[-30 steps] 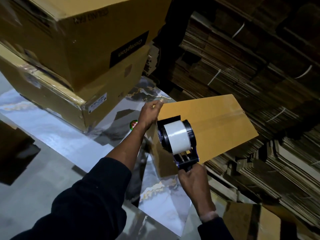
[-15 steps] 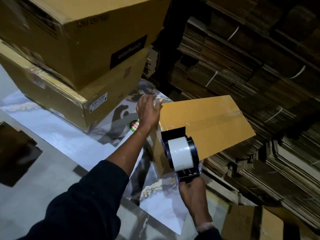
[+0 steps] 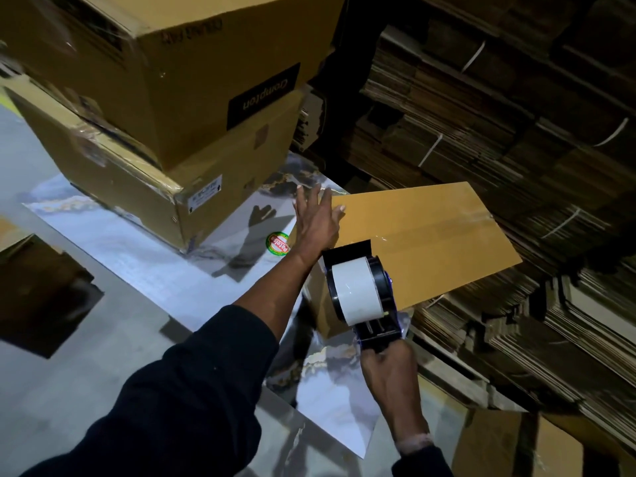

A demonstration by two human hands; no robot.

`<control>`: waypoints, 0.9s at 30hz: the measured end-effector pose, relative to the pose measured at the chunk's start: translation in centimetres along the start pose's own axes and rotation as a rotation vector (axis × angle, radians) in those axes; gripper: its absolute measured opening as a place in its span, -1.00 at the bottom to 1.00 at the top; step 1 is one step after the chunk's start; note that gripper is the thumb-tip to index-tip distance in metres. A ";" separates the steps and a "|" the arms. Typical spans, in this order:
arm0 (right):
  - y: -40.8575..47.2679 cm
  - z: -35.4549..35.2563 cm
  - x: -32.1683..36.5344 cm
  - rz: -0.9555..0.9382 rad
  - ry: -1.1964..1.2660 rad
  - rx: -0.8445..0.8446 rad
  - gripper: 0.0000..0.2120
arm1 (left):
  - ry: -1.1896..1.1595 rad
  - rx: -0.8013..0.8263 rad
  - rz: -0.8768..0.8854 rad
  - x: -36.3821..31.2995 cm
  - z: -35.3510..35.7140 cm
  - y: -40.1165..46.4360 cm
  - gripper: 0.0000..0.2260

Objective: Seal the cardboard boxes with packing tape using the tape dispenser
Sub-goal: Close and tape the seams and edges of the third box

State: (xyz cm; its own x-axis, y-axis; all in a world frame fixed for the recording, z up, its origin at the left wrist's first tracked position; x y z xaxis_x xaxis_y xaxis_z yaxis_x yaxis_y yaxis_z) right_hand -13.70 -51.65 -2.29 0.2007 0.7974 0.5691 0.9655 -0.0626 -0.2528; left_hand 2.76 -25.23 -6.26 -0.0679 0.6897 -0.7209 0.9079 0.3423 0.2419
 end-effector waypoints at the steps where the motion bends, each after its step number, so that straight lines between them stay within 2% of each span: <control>1: -0.2 -0.2 -0.4 0.001 -0.004 0.000 -0.82 | -0.009 -0.004 -0.002 0.0 0.0 0.0 -0.55; 3: -0.7 -0.8 -1.8 0.009 -0.004 -0.007 -0.91 | 0.000 -0.013 0.009 0.3 0.2 0.0 -0.56; 7: -2.4 -1.6 -4.2 0.028 0.070 -0.003 -0.79 | 0.058 -0.021 0.023 0.1 0.2 0.0 -0.53; 10: -2.9 -1.6 -4.2 0.029 0.130 0.017 -0.90 | 0.207 0.027 -0.021 -0.7 0.1 -0.1 -0.49; 11: -2.8 -1.5 -4.2 0.035 0.153 0.023 -0.86 | 0.290 0.049 -0.017 -1.3 -0.2 -0.4 -0.46; 13: -2.8 -1.4 -3.9 0.027 0.191 0.046 -0.74 | 0.431 0.112 0.074 -2.9 0.1 -1.1 -0.42; 14: -2.8 -1.3 -3.8 0.025 0.199 0.046 -0.75 | 0.465 0.150 0.139 -3.8 0.7 -1.7 -0.42; 16: -2.7 -1.4 -3.9 0.008 0.186 0.022 -0.82 | 0.495 0.209 0.211 -5.1 1.6 -3.3 -0.43; 19: -2.4 -1.3 -4.6 -0.021 0.166 0.009 -0.81 | 0.494 0.237 0.191 -5.2 2.3 -4.2 -0.44; 24: -2.4 -1.3 -5.2 -0.081 0.162 0.021 -0.90 | 0.487 0.278 0.176 -5.1 2.2 -3.9 -0.45; 25: -2.7 -1.4 -5.3 -0.097 0.164 0.029 -0.89 | 0.486 0.272 0.180 -5.0 2.1 -3.9 -0.46; 27: -3.2 -1.8 -6.6 -0.074 0.154 0.035 -0.72 | 0.480 0.274 0.181 -4.9 1.9 -3.9 -0.47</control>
State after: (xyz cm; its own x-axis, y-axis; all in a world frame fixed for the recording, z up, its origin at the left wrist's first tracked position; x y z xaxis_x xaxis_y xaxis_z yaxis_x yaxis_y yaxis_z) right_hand -17.80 -57.79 -3.78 0.1549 0.6975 0.6996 0.9727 0.0163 -0.2316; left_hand 0.35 -31.20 -4.89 -0.0238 0.9557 -0.2934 0.9921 0.0586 0.1105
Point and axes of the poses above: each hand's wrist, its own y-axis towards the middle knuckle, its own z-axis out of the palm, x = y × z, the point moved 6 cm from there along y, towards the middle knuckle, and after that the axes turned 10 degrees about z, right-handed, at the moved point
